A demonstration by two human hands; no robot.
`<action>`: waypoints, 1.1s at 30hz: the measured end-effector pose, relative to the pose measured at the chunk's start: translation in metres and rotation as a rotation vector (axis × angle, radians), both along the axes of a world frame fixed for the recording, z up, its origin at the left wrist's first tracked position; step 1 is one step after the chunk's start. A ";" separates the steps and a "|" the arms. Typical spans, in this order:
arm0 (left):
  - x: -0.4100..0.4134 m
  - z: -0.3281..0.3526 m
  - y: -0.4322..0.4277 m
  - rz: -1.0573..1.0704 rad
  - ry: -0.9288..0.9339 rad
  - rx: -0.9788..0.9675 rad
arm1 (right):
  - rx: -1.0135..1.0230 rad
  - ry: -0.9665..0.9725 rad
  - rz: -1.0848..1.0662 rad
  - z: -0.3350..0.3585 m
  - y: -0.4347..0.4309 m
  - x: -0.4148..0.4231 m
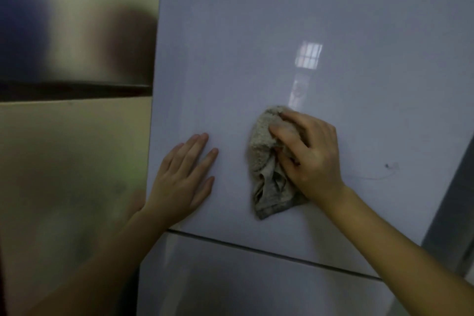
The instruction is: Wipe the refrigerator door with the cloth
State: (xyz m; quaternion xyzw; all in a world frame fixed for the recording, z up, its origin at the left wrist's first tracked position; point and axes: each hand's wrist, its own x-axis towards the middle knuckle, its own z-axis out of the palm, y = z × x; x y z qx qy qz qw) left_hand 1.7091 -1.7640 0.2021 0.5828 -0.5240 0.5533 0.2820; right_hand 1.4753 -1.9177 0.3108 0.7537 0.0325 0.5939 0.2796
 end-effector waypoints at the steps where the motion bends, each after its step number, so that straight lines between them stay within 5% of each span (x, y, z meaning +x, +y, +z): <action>1: 0.001 0.000 -0.001 -0.004 -0.008 -0.005 | -0.012 -0.009 -0.006 -0.001 0.000 0.002; 16: 0.011 -0.021 0.003 -0.016 0.023 -0.159 | -0.091 0.132 -0.098 -0.066 0.004 0.009; 33: 0.037 -0.084 0.013 -0.043 0.058 -0.223 | -0.152 0.049 -0.114 -0.113 0.018 0.052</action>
